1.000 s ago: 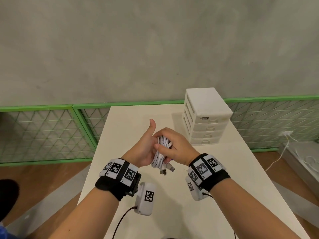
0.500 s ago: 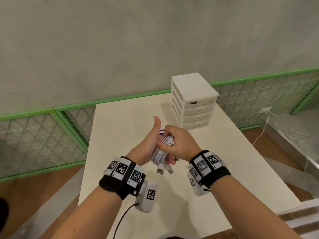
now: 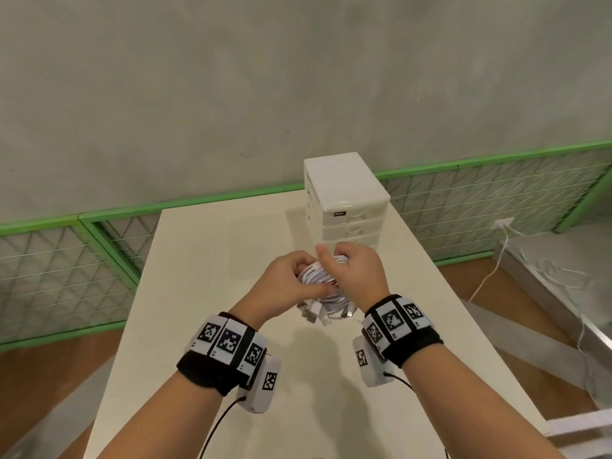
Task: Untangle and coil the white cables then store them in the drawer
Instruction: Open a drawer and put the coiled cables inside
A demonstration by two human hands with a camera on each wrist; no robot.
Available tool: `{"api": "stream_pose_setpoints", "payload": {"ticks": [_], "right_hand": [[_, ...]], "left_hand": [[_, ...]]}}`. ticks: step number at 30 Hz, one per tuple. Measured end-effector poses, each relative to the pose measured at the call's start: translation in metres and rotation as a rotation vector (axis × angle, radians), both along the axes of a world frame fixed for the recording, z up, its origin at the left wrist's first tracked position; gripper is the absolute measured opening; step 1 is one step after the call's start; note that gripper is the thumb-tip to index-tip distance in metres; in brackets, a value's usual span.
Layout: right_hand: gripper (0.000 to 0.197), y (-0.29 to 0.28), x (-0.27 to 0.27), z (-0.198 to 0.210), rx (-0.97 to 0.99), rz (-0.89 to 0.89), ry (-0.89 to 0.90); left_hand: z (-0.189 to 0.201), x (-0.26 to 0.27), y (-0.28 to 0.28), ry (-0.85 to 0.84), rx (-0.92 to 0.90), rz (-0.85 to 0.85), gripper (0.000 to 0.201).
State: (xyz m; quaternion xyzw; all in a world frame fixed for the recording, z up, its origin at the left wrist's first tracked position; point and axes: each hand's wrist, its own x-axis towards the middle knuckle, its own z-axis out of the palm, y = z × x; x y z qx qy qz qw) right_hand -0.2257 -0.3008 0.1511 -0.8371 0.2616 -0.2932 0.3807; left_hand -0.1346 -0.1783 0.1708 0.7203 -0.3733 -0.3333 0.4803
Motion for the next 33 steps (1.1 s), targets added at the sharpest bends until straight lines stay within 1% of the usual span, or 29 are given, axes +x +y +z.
{"api": "stream_pose_setpoints", "payload": {"ticks": [2, 4, 5, 7, 10, 13, 17, 19, 21, 22, 24, 25, 26, 27, 30, 31, 33], "right_hand": [[0.057, -0.025, -0.009, -0.001, 0.077, -0.045, 0.024], [0.055, -0.047, -0.016, -0.001, 0.095, -0.087, 0.105], [0.053, -0.058, -0.018, 0.000, 0.096, -0.094, 0.121], [0.048, -0.077, -0.022, 0.001, 0.150, -0.040, 0.072], [0.031, -0.097, -0.030, 0.002, 0.300, 0.079, -0.076], [0.021, -0.112, -0.037, -0.001, 0.377, 0.084, -0.151], [0.019, -0.135, -0.045, -0.008, 0.440, 0.049, -0.179], [0.022, -0.144, -0.045, -0.012, 0.449, 0.058, -0.167], [0.023, -0.150, -0.043, -0.015, 0.465, 0.076, -0.142], [0.022, -0.152, -0.043, -0.015, 0.481, 0.082, -0.130], [0.015, -0.157, -0.043, -0.017, 0.518, 0.114, -0.112], [0.011, -0.159, -0.043, -0.018, 0.538, 0.137, -0.111], [0.006, -0.160, -0.043, -0.020, 0.559, 0.154, -0.115], [0.004, -0.160, -0.042, -0.021, 0.579, 0.162, -0.118], [0.019, -0.159, -0.039, -0.023, 0.600, 0.136, -0.107], [0.022, -0.160, -0.037, -0.022, 0.598, 0.121, -0.108], [0.023, -0.163, -0.036, -0.020, 0.576, 0.095, -0.123]], "left_hand": [[0.000, -0.011, -0.024, -0.059, 0.001, 0.052, 0.028], [-0.003, -0.024, -0.050, -0.143, 0.016, 0.057, 0.018], [-0.004, -0.029, -0.062, -0.151, 0.002, 0.064, 0.016], [-0.006, -0.035, -0.084, -0.118, -0.039, 0.096, 0.017], [-0.011, -0.040, -0.109, -0.055, -0.085, 0.157, 0.020], [-0.012, -0.048, -0.133, -0.070, -0.090, 0.165, 0.031], [-0.013, -0.061, -0.155, -0.126, -0.033, 0.115, 0.031], [-0.016, -0.065, -0.161, -0.100, -0.020, 0.110, 0.034], [-0.017, -0.067, -0.166, -0.052, -0.024, 0.121, 0.044], [-0.018, -0.068, -0.169, -0.054, -0.016, 0.116, 0.055], [-0.020, -0.068, -0.173, -0.102, 0.030, 0.076, 0.088], [-0.021, -0.067, -0.175, -0.124, 0.057, 0.051, 0.101], [-0.023, -0.065, -0.177, -0.133, 0.078, 0.033, 0.108], [-0.025, -0.063, -0.179, -0.130, 0.084, 0.028, 0.112], [-0.030, -0.056, -0.185, -0.141, 0.085, 0.022, 0.119], [-0.030, -0.055, -0.187, -0.121, 0.084, 0.017, 0.120], [-0.026, -0.054, -0.188, -0.057, 0.074, 0.011, 0.119]]}}
